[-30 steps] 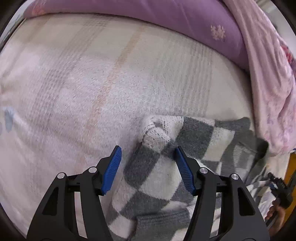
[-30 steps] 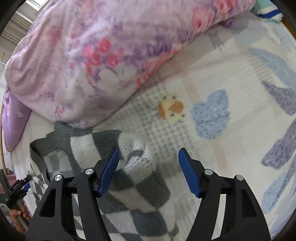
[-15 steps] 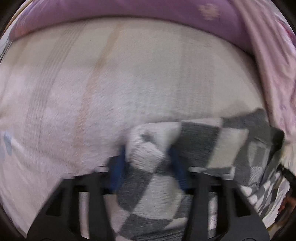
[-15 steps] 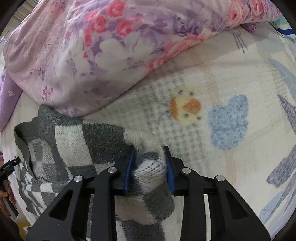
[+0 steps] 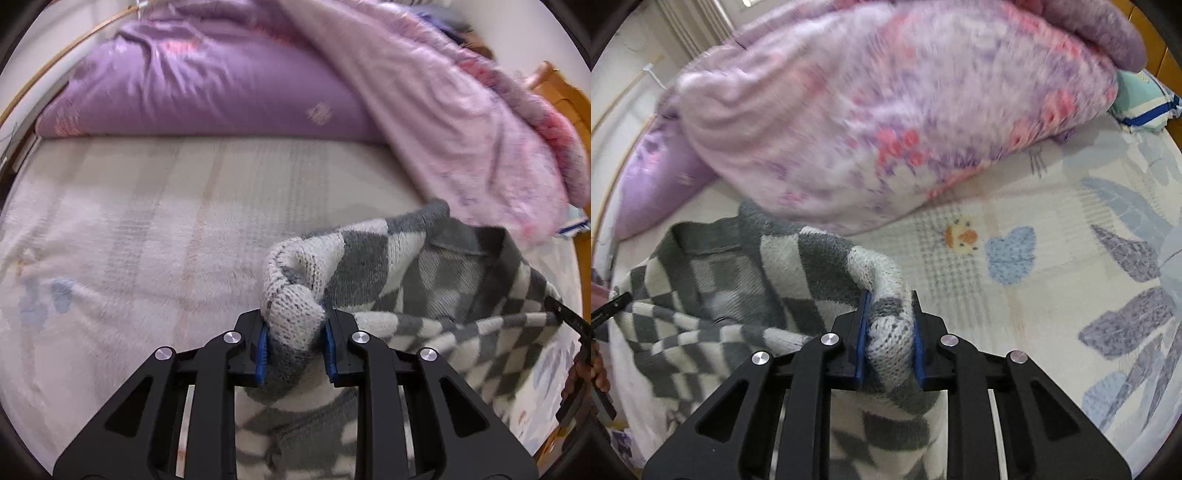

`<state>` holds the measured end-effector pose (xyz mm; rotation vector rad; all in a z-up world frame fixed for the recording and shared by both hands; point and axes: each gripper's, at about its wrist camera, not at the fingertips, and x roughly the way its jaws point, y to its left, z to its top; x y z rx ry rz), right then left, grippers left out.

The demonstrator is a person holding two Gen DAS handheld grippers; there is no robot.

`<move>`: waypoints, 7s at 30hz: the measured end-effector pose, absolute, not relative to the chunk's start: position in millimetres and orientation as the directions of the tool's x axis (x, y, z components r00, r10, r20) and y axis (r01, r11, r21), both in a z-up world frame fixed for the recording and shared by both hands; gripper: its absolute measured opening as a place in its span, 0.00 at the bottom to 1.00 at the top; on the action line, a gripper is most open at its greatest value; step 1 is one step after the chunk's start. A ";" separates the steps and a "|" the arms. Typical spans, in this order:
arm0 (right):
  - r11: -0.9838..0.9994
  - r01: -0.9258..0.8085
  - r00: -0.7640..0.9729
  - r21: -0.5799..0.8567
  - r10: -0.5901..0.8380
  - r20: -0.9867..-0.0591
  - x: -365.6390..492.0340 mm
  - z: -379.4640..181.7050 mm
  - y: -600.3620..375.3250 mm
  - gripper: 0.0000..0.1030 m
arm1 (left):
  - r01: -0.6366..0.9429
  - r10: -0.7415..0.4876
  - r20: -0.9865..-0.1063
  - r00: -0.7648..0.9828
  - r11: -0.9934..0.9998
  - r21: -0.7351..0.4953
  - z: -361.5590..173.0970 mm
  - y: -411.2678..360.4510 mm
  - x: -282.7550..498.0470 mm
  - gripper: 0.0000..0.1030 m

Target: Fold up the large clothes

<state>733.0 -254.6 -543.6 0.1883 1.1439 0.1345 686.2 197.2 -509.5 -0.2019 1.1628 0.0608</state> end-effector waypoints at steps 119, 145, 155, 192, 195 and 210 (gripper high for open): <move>0.970 -0.107 0.106 0.216 0.227 -0.968 522.8 -618.3 -81.2 0.00 | -0.630 -0.336 -0.933 0.128 0.699 -0.338 -617.3 265.2 279.6 0.73; 0.968 0.107 0.030 0.228 0.226 -0.974 377.3 -651.0 -90.4 0.00 | -0.514 -0.419 -0.907 0.041 0.769 -0.379 -626.4 287.5 297.4 0.73; 0.952 0.167 -0.017 0.256 0.263 -0.965 318.3 -641.4 -93.1 0.00 | -0.571 -0.444 -0.893 0.074 0.716 -0.402 -627.6 288.7 283.5 0.74; 0.932 0.090 -0.017 0.352 0.354 -0.935 223.1 -657.8 -165.6 0.00 | -0.584 -0.387 -0.916 0.110 0.720 -0.374 -646.4 273.2 266.3 0.76; 0.945 0.066 0.014 0.319 0.319 -0.948 217.8 -649.6 -159.1 0.00 | -0.556 -0.416 -0.905 0.083 0.735 -0.389 -654.5 273.3 274.5 0.66; 0.873 -0.487 0.459 0.020 0.276 -0.845 134.9 -532.5 -43.2 0.75 | -0.353 -0.556 -0.830 0.039 0.769 -0.532 -587.2 266.0 304.8 0.28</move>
